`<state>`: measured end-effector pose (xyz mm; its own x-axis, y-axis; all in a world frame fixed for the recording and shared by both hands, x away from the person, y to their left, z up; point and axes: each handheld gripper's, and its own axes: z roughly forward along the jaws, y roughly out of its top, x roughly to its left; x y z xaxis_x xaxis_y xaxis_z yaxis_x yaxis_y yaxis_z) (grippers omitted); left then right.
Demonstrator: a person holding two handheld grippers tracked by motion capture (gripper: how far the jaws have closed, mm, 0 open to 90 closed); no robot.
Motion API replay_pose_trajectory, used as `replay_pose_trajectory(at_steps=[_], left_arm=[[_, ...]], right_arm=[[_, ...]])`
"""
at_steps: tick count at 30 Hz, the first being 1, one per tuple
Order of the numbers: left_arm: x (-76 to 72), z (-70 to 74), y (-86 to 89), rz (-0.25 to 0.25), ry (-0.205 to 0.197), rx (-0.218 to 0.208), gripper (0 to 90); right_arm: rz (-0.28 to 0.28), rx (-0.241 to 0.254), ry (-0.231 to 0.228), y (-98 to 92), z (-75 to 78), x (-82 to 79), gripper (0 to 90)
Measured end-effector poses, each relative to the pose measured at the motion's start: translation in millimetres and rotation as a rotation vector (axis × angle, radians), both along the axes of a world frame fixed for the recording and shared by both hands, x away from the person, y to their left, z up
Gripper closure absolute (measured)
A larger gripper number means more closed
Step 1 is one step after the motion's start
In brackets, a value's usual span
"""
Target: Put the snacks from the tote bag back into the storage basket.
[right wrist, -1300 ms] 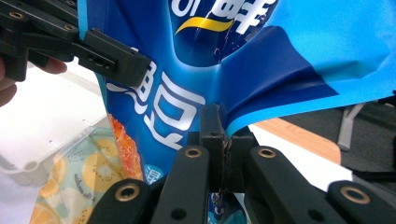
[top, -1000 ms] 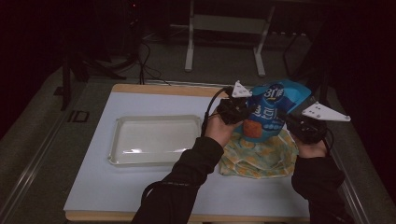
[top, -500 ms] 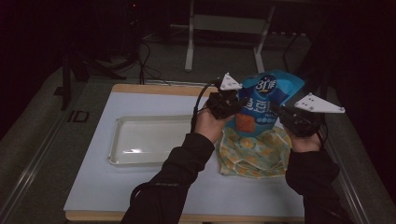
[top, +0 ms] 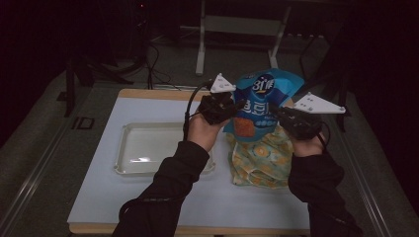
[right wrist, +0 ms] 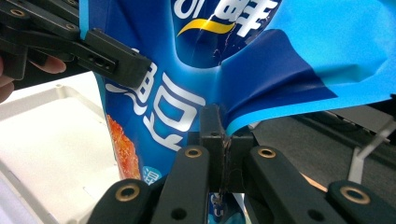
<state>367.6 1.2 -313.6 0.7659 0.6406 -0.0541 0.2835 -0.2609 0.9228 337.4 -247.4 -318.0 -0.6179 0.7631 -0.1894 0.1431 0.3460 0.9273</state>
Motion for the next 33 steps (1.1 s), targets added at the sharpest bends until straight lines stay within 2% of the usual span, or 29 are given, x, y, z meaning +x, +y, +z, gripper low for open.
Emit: replay_pose_trajectory(at_steps=[21,33], left_arm=[[-12.5,3.2,60.1,0.071,-0.003,-0.005,88.4],[-20.8,-2.9,92.7,0.108,0.006,-0.01,88.5]], right_arm=[[0.064,-0.018,-0.015,60.7,5.0,4.1,89.1],[0.109,-0.025,-0.013,92.9,0.1,5.3,89.1]])
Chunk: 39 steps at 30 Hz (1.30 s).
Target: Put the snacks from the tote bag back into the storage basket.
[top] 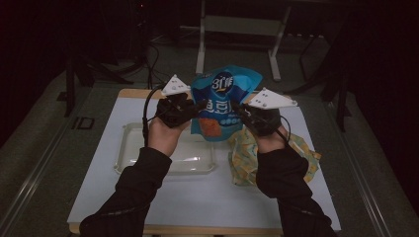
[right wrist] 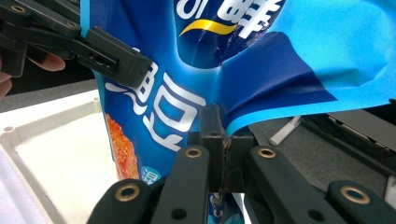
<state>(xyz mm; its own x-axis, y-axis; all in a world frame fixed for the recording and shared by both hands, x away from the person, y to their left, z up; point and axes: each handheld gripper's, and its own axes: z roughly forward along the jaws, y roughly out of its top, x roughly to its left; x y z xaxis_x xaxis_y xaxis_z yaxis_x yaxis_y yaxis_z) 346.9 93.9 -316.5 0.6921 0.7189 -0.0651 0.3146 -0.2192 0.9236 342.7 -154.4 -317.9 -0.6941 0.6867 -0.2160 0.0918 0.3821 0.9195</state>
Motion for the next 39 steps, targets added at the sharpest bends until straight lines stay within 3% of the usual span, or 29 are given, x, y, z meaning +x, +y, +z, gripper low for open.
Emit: replay_pose_trajectory(at_steps=[22,29,39], left_arm=[[-17.0,-15.2,57.5,0.059,0.024,-0.001,88.4],[-17.0,-30.2,67.3,0.058,0.043,0.003,88.4],[-13.8,-63.8,76.7,0.046,0.075,-0.008,88.3]], right_arm=[[0.066,-0.002,0.013,57.9,-15.9,-3.2,89.1],[0.075,-0.004,0.03,68.7,-30.4,-3.0,89.1],[0.077,-0.023,0.064,77.2,-60.1,-1.7,89.1]])
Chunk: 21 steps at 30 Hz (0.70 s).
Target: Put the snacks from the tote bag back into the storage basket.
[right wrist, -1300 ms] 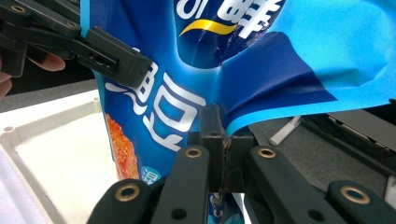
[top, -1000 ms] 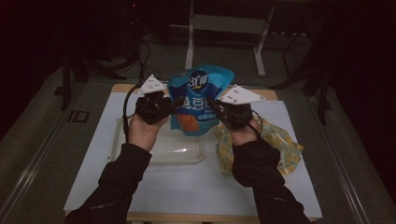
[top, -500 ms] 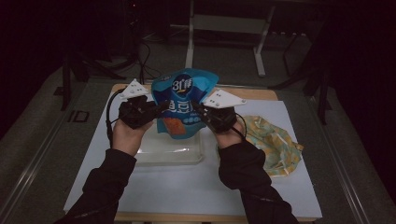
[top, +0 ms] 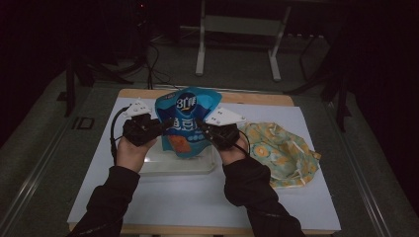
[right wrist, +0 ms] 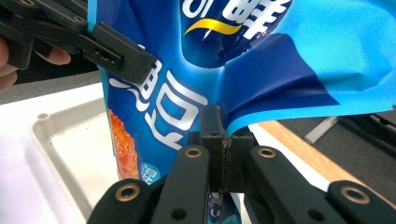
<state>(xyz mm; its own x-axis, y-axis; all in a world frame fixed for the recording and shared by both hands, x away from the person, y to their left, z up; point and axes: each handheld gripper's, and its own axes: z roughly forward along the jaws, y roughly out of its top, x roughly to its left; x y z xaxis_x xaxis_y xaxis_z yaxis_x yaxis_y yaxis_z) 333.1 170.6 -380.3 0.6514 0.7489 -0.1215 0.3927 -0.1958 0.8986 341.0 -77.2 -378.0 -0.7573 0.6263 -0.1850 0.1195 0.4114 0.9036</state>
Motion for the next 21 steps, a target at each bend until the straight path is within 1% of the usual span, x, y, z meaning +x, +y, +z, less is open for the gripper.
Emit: replay_pose_trajectory(at_steps=[2,8,10,16,20,21], left_arm=[[0.7,-6.4,1.4,0.001,0.007,-0.008,88.3],[3.8,-22.8,2.5,-0.005,0.017,0.001,88.2],[5.0,-28.0,2.3,-0.009,0.022,-0.002,88.2],[7.5,-42.8,1.2,-0.016,0.035,-0.011,88.2],[8.3,-50.6,1.7,-0.02,0.032,-0.022,88.1],[8.2,-52.0,2.0,-0.022,0.029,-0.018,88.1]], right_arm=[[-0.001,0.001,0.009,1.1,-5.7,0.6,89.1],[-0.006,0.001,0.023,2.8,-22.0,2.0,89.1],[-0.01,-0.001,0.029,2.3,-28.0,2.8,89.1],[-0.014,0.002,0.044,0.2,-41.1,3.8,89.1],[-0.015,-0.001,0.055,-0.6,-47.8,4.3,89.1],[-0.014,-0.002,0.055,-0.9,-49.0,4.3,89.1]])
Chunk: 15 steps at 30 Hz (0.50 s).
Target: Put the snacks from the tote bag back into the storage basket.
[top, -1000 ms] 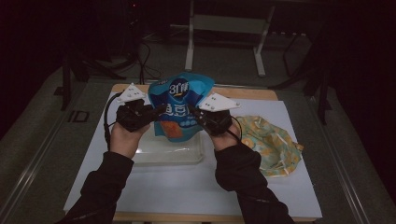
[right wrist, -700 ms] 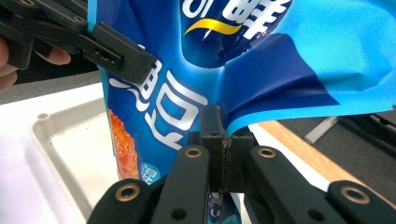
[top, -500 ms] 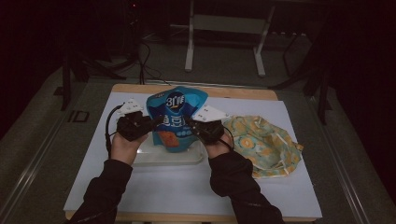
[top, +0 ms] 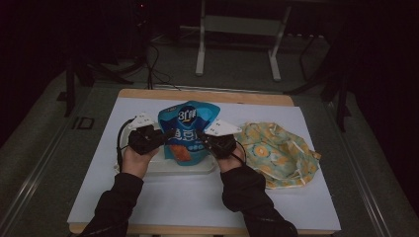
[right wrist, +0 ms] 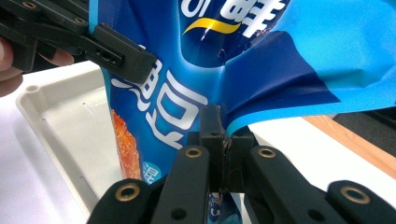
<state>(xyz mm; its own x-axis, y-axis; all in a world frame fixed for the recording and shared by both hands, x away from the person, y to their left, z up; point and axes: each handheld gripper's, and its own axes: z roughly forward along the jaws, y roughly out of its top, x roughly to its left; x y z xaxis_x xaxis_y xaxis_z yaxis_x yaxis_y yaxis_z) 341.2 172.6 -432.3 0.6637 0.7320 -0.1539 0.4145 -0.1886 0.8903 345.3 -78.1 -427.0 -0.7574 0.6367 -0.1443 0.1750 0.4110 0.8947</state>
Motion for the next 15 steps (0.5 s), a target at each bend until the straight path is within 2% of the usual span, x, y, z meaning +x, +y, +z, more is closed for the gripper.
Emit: replay_pose_trajectory(at_steps=[4,8,15], left_arm=[[-0.2,-5.5,0.6,-0.006,0.008,-0.001,87.9],[-2.8,-8.2,2.0,-0.011,-0.013,-0.007,87.5],[-7.4,-9.7,1.8,-0.001,-0.026,-0.011,85.2]], right_arm=[[0.003,-0.004,0.007,0.1,-5.1,-0.3,89.1],[0.008,0.004,0.009,-0.5,-7.3,-1.7,89.0],[0.015,0.015,0.009,-3.0,-8.7,-4.4,88.9]])
